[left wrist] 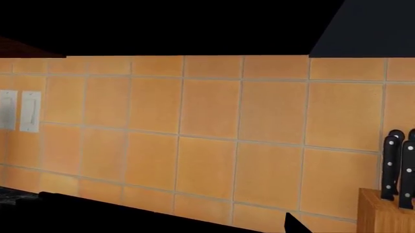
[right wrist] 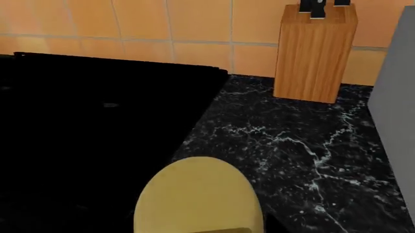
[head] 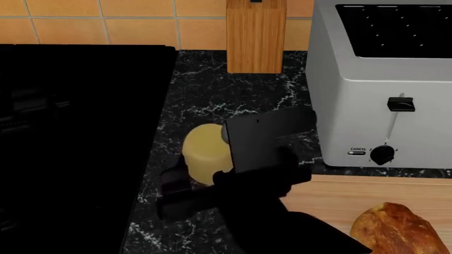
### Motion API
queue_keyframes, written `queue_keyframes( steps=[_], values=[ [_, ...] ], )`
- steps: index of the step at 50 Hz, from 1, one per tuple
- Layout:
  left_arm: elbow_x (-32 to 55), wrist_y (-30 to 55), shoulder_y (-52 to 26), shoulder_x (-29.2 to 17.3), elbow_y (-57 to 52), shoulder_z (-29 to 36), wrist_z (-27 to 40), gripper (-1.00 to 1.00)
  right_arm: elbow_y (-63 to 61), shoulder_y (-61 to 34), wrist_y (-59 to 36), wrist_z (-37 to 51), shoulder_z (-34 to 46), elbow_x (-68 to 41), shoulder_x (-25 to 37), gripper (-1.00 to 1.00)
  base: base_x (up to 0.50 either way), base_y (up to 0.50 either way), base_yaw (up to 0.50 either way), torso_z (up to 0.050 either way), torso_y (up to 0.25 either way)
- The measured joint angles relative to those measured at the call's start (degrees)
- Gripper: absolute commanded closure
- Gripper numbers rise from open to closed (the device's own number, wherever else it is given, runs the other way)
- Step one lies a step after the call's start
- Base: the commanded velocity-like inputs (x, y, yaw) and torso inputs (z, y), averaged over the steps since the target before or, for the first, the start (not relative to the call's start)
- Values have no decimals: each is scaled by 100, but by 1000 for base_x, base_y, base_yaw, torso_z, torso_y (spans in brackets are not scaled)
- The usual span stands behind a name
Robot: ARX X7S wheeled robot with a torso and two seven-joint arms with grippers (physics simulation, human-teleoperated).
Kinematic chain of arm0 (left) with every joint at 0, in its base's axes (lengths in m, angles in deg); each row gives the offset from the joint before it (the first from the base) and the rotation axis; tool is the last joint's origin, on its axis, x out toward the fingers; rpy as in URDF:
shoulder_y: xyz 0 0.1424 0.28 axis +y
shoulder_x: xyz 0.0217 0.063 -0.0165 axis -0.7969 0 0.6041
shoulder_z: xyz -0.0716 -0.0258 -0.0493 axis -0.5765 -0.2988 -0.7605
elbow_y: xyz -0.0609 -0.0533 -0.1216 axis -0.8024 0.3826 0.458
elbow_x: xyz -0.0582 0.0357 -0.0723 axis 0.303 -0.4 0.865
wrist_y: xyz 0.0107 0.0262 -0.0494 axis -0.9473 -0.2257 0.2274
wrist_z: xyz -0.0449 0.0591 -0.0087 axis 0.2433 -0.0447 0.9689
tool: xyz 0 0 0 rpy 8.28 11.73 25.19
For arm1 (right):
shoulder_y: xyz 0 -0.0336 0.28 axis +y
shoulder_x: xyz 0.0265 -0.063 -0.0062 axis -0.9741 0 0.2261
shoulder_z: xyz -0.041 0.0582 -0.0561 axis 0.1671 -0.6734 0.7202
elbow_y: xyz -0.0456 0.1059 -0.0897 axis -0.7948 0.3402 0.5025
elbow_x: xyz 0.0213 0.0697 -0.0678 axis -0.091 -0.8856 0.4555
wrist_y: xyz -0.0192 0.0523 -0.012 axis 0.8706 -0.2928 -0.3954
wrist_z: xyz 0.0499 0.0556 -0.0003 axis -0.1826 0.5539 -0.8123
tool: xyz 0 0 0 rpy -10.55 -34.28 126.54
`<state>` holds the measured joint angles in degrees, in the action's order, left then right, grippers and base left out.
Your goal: Pick up the wedge of cheese and place it on the slice of bread to prepare a simple cheese on bread dish.
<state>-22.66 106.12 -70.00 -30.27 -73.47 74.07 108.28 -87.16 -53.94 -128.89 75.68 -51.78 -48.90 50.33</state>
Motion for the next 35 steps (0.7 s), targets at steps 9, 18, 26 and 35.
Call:
queue_keyframes(
  steps=[9,18,26,35],
  values=[
    [44,28,-34,-19,45,31,-14,-100,-601,-185,-1039,1973,-1053,-2451,86,100,0,0,0,0,0],
    [54,50,-67,-39,71,70,-1,-100,-678,-516,-608,4715,-1026,-5670,853,100,0,0,0,0,0],
    [62,70,-90,-57,77,103,15,-100,-1011,-990,520,6099,-221,-7374,1955,100,0,0,0,0,0],
    [80,74,-102,-74,87,129,25,-100,-1491,-1412,1738,6738,616,-8361,3189,100,0,0,0,0,1]
  ],
)
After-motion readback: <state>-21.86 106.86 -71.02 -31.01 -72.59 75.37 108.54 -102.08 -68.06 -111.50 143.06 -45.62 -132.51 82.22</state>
